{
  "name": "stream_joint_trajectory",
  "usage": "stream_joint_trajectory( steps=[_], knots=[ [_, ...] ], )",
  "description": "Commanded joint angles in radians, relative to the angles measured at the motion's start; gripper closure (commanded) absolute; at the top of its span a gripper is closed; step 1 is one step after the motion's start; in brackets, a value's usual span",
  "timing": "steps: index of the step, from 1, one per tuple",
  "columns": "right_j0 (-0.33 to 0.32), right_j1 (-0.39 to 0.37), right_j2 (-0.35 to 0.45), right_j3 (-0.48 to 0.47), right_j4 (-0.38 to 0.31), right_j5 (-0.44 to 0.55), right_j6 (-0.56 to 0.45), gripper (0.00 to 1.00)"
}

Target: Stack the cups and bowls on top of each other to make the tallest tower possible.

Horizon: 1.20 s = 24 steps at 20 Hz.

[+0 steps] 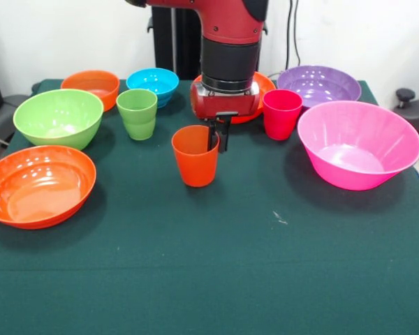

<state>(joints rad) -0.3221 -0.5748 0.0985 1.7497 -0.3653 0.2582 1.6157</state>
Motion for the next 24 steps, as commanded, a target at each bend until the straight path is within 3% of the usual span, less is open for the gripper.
stream_joint_trajectory(
  steps=[1, 22, 23, 24],
  knots=[
    [-0.023, -0.003, 0.122, -0.111, 0.014, 0.135, -0.015, 1.0],
    [-0.047, 0.065, 0.185, -0.198, -0.022, 0.16, -0.052, 1.0],
    [-0.047, 0.066, 0.186, -0.201, -0.023, 0.163, -0.054, 0.0],
    [-0.049, 0.063, 0.189, -0.201, -0.031, 0.147, -0.057, 0.0]
  ],
)
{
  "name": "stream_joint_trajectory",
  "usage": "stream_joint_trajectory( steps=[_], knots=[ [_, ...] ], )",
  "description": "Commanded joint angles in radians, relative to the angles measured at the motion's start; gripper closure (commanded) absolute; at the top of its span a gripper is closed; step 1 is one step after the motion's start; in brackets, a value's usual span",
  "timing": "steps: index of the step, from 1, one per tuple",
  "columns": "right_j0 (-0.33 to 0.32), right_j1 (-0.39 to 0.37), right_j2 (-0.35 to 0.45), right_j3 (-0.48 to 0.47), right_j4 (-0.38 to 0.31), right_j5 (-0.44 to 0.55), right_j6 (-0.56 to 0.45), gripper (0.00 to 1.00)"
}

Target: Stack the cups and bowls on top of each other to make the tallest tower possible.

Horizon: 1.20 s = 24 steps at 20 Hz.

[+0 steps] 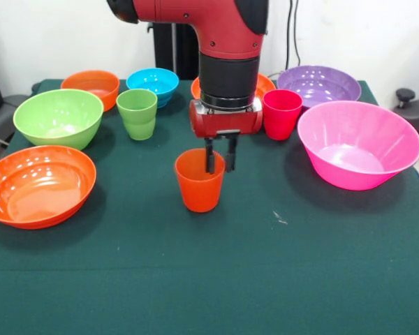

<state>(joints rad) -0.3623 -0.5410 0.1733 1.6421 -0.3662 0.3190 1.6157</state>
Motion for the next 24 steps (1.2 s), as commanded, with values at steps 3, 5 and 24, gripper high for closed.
stream_joint_trajectory(
  steps=[3, 5, 24],
  knots=[
    [-0.021, 0.029, 0.123, -0.072, -0.029, 0.083, -0.054, 0.0],
    [-0.018, 0.026, 0.119, -0.066, -0.032, 0.083, -0.048, 0.0],
    [-0.114, -0.218, 0.098, 0.289, -0.015, 0.049, 0.026, 0.0]
  ],
)
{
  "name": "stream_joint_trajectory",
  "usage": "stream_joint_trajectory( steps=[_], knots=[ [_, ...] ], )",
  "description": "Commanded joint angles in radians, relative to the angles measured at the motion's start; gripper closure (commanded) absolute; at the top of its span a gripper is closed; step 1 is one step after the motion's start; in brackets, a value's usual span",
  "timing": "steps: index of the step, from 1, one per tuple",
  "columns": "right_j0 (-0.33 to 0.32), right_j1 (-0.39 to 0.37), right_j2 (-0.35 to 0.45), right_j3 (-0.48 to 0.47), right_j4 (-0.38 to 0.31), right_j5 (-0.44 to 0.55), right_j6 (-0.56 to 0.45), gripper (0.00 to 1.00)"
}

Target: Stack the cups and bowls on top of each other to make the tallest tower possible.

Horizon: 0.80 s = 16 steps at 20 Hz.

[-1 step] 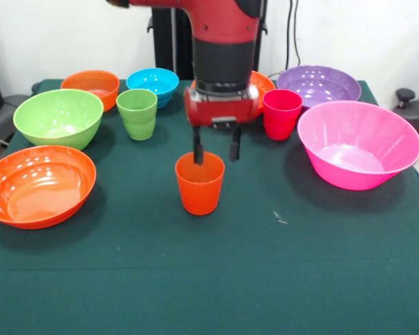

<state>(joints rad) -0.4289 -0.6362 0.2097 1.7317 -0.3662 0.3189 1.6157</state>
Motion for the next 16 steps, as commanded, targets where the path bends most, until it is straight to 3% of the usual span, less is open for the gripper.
stream_joint_trajectory(
  steps=[1, 7, 16],
  knots=[
    [-0.052, -0.139, 0.056, 0.227, -0.016, 0.041, 0.036, 0.0],
    [-0.093, -0.224, 0.057, 0.337, -0.011, 0.053, 0.034, 0.0],
    [-0.102, -0.109, 0.01, 0.325, -0.083, -0.055, 0.055, 0.0]
  ],
)
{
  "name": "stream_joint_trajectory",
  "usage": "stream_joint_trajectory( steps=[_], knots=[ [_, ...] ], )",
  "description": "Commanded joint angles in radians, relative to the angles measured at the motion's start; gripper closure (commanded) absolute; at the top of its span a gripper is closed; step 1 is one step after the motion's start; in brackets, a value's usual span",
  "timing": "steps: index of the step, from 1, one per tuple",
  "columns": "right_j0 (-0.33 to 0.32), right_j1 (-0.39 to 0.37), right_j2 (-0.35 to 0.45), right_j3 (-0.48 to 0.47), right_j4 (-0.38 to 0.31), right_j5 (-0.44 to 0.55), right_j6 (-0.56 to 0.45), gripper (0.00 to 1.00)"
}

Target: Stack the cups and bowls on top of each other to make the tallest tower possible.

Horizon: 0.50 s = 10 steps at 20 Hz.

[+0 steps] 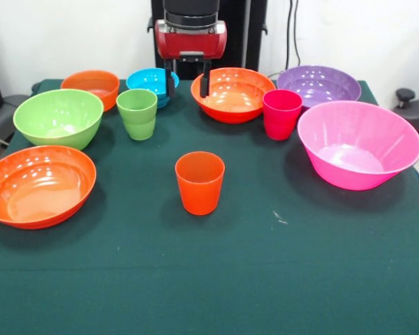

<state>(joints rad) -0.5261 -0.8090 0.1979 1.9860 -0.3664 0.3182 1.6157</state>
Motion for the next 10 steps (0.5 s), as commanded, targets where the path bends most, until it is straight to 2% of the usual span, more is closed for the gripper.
stream_joint_trajectory(
  steps=[1, 10],
  knots=[
    [-0.01, 0.067, 0.023, 0.068, -0.084, -0.052, 0.048, 0.0],
    [-0.065, 0.04, 0.048, 0.072, -0.09, -0.004, -0.001, 0.0]
  ],
)
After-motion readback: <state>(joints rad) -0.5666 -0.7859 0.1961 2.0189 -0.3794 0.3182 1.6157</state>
